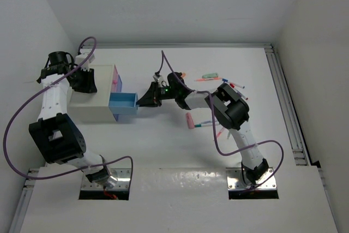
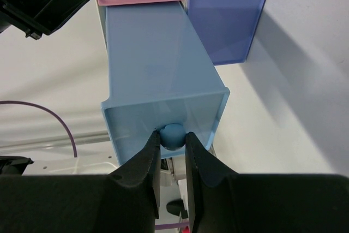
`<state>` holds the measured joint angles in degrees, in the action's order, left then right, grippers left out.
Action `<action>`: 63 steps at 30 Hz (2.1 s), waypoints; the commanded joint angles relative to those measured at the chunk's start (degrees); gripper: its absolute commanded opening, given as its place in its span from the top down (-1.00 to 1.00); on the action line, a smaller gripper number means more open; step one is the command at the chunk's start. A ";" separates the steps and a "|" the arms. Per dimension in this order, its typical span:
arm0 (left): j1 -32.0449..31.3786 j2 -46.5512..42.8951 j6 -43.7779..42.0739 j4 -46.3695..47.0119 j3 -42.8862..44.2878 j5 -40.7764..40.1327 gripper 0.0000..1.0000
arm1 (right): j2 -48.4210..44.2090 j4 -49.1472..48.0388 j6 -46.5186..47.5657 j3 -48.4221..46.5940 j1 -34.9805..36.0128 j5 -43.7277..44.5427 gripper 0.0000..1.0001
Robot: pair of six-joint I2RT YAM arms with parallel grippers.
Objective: Sort the stationery into containers
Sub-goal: Open the drawer in the storage box, then pick up the pen from the center of the board.
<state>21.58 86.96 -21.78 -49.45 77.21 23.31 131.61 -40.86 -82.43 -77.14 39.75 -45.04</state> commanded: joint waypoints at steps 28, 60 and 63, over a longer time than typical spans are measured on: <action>-3.39 -2.67 0.24 -2.05 13.38 0.78 0.06 | -20.68 54.42 50.05 -6.44 -9.07 9.59 0.14; -4.71 -16.12 5.70 -0.74 7.34 -10.30 -0.72 | -25.62 65.91 59.76 12.19 1.74 51.81 0.00; -4.88 -16.12 5.52 -0.65 6.99 -10.65 -0.72 | -24.74 65.21 60.20 11.67 1.74 49.96 0.02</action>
<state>17.28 72.20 -16.01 -50.92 84.82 13.39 106.74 26.33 -21.89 -62.76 41.71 6.59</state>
